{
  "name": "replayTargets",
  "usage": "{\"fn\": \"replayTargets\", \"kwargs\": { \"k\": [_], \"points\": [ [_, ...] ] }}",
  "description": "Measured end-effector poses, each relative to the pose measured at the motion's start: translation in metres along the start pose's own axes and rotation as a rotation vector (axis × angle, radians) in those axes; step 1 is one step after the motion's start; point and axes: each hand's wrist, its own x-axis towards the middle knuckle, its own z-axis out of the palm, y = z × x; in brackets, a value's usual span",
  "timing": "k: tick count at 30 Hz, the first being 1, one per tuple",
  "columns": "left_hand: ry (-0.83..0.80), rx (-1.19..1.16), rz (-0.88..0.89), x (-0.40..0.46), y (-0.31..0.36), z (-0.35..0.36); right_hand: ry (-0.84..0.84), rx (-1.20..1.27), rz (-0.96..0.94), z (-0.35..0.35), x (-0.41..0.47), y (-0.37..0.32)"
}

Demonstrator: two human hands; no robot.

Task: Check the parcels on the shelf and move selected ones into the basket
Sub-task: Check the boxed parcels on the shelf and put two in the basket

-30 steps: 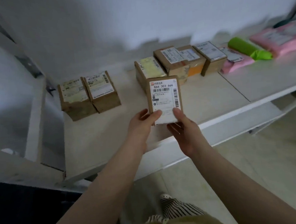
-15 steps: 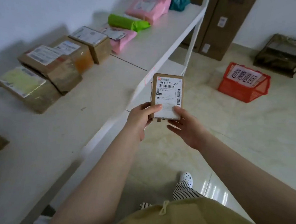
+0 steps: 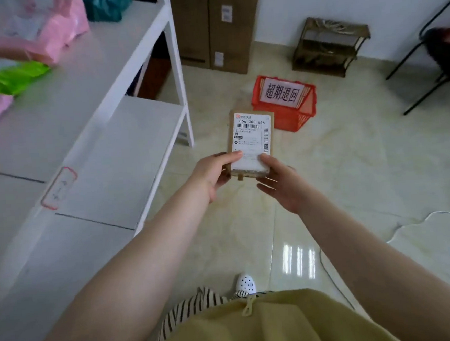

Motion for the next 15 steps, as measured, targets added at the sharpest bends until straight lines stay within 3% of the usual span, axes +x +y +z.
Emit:
{"fn": "replayTargets", "kwargs": {
  "k": [15],
  "points": [
    [-0.145,0.149,-0.109,0.235,0.115,0.162,0.159,0.098,0.004,-0.119,0.195,-0.156]
  ]
}}
